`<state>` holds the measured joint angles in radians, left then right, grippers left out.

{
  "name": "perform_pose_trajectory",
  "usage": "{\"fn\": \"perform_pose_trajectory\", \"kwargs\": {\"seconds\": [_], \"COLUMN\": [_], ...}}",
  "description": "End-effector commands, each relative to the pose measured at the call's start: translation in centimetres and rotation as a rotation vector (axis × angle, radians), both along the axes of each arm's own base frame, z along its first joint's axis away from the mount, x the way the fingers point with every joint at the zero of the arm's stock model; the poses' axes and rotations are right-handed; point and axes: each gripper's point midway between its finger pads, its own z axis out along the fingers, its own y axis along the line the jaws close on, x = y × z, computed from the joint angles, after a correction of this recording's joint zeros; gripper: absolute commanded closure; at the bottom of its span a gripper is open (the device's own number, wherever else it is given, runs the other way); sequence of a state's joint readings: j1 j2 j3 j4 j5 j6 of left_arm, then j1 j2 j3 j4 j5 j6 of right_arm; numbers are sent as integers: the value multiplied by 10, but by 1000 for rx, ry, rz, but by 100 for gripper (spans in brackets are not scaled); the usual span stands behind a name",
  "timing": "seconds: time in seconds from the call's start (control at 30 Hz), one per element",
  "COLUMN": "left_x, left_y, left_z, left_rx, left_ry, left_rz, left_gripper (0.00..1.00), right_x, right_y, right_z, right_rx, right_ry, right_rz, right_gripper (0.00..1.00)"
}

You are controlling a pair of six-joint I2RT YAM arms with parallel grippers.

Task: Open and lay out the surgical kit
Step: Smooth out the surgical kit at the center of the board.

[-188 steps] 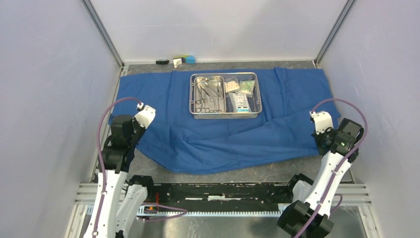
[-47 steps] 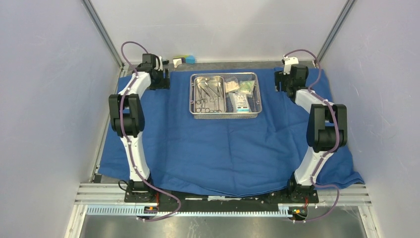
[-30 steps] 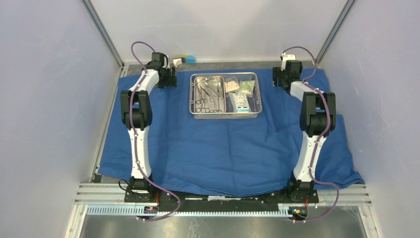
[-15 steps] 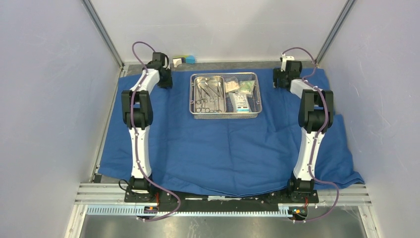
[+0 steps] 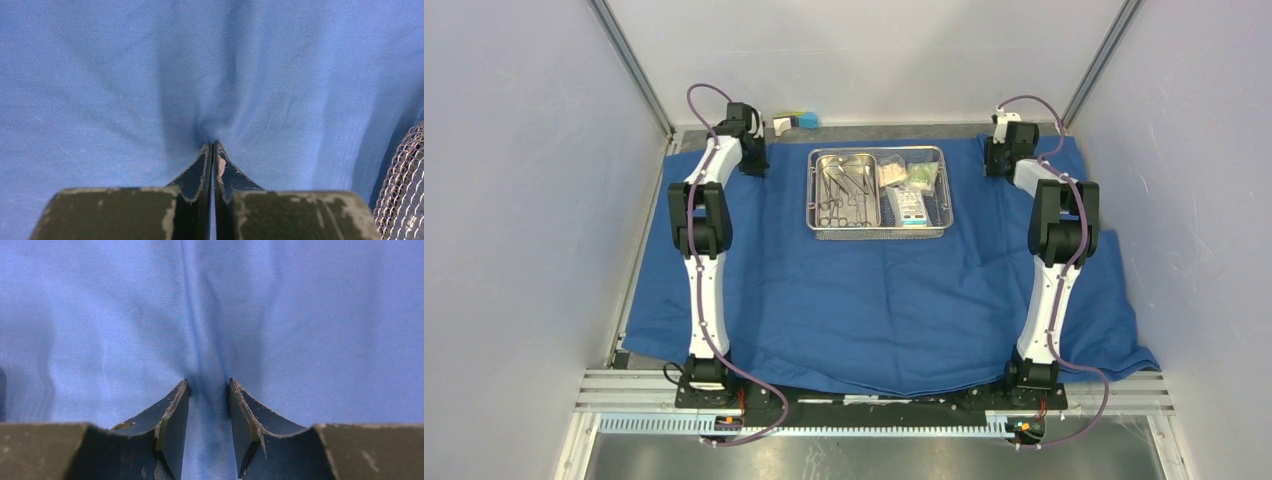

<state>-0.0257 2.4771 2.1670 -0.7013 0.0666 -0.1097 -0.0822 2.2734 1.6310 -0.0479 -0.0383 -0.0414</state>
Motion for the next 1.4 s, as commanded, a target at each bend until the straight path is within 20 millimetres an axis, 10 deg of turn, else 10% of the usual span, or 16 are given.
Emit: {"fn": "perform_pose_trajectory", "kwargs": {"seconds": [0.0, 0.27, 0.7, 1.37], "left_x": [-4, 3, -10, -19], "left_y": [-7, -8, -3, -3], "left_z": [-13, 32, -18, -46], "left_rx": [-27, -14, 138, 135], "left_ry": [35, -104, 53, 116], "left_rz": [-32, -32, -88, -129], "left_gripper": [82, 22, 15, 89], "right_x": [-9, -10, -11, -11], "right_y": [-12, -10, -9, -12], "right_z": [-21, -15, -12, -15], "right_rx": [-7, -8, -15, -37], "right_ry": [68, 57, 54, 62], "right_rz": [-18, 0, 21, 19], "right_gripper": [58, 57, 57, 60]}}
